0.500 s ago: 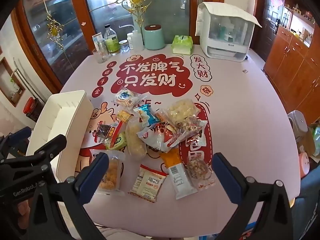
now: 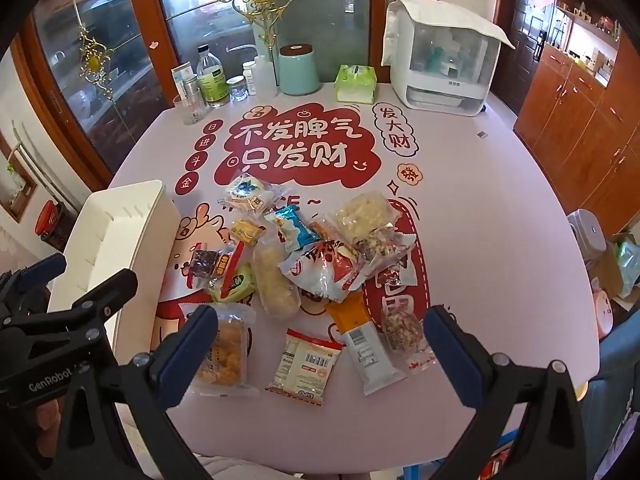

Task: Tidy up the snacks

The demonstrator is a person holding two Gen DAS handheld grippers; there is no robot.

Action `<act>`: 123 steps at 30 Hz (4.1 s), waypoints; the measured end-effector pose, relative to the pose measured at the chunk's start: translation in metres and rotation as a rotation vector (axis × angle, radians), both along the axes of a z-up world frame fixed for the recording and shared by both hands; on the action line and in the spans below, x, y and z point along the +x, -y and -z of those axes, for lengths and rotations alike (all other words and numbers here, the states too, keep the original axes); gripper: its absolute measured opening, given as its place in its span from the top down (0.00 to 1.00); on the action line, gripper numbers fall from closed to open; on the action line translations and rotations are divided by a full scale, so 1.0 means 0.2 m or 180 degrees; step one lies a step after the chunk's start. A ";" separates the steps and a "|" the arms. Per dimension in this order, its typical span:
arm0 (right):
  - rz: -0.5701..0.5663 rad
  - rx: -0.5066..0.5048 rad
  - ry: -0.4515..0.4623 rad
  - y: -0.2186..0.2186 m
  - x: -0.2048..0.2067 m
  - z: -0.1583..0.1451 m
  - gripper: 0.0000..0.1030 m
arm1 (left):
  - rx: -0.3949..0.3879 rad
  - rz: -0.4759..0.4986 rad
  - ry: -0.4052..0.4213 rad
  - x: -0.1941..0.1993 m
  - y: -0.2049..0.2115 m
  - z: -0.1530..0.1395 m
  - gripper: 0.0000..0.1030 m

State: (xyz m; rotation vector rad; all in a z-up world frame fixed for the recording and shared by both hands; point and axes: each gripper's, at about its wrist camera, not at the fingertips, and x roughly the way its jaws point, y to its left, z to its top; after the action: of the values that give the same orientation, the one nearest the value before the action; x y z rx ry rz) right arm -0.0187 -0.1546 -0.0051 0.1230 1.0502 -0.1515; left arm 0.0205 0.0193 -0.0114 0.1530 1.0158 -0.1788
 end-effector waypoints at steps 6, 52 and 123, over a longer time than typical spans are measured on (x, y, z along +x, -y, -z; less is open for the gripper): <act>0.0017 -0.0010 0.0041 -0.03 -0.03 0.00 0.00 | -0.0010 -0.0002 -0.0003 0.01 -0.01 -0.01 0.01; 0.0118 0.0117 0.0053 0.04 -0.14 0.01 0.00 | -0.0010 0.0144 -0.0142 -0.08 0.05 0.04 0.01; -0.0481 0.0781 -0.0971 0.00 -0.01 0.88 0.33 | -0.0210 -0.0435 -0.1401 0.07 0.08 0.90 0.01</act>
State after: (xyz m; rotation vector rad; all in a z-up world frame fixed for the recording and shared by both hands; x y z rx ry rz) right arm -0.0204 -0.1540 -0.1816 0.2469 1.3760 0.1001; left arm 0.0343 0.0029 -0.1915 -0.0191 1.4519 -0.1230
